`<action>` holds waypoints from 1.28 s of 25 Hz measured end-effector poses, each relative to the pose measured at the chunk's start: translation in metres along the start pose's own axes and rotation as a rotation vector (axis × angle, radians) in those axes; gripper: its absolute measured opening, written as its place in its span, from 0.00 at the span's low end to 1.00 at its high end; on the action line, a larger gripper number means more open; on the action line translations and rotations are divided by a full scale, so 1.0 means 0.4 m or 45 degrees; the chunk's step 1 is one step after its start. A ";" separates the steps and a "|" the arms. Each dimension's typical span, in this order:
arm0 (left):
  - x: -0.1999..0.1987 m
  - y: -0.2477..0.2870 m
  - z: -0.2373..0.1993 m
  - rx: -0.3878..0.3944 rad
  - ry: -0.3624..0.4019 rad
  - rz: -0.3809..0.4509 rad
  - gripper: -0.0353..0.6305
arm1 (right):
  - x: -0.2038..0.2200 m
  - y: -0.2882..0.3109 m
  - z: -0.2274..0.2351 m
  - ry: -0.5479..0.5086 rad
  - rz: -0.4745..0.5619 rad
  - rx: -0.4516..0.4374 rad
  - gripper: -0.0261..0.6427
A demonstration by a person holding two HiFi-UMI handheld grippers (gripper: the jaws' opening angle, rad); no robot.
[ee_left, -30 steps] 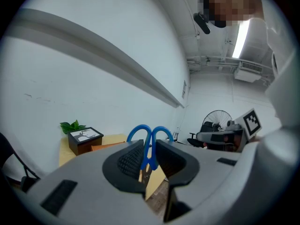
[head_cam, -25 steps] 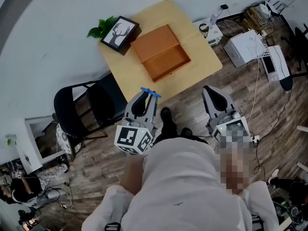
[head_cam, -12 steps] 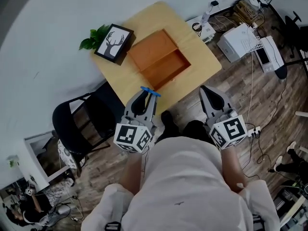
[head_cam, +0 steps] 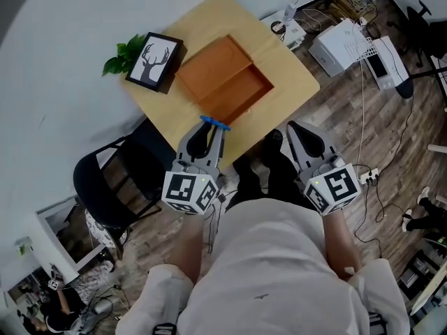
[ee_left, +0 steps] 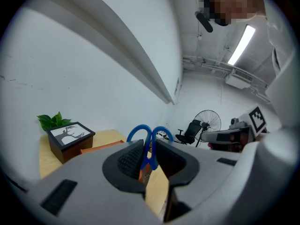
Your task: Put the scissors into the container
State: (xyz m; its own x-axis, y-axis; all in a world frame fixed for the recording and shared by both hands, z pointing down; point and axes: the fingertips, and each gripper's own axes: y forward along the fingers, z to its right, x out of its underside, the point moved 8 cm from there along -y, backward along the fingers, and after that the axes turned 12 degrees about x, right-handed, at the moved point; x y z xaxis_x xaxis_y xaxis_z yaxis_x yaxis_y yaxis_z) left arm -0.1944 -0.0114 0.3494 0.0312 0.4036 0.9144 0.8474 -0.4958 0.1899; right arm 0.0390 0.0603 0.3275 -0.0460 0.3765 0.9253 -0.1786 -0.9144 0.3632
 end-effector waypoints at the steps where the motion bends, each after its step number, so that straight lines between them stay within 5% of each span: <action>1: 0.003 0.004 -0.005 -0.005 -0.004 -0.002 0.17 | 0.000 0.005 0.004 0.000 -0.004 -0.002 0.04; 16: 0.095 0.126 -0.100 -0.159 -0.023 -0.126 0.17 | -0.021 0.143 0.102 0.014 -0.052 -0.121 0.04; 25: 0.167 0.210 -0.137 -0.290 -0.042 -0.311 0.17 | -0.023 0.257 0.170 -0.001 -0.099 -0.271 0.04; 32: 0.202 0.267 -0.148 -0.345 0.039 -0.511 0.17 | -0.009 0.323 0.203 -0.011 -0.152 -0.380 0.04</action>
State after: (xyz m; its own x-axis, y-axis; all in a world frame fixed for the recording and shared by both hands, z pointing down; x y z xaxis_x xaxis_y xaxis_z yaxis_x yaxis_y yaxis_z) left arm -0.1327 -0.0775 0.4648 -0.2890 0.5834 0.7590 0.6206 -0.4895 0.6126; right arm 0.0959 -0.0713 0.3802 0.0008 0.4763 0.8793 -0.4630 -0.7792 0.4225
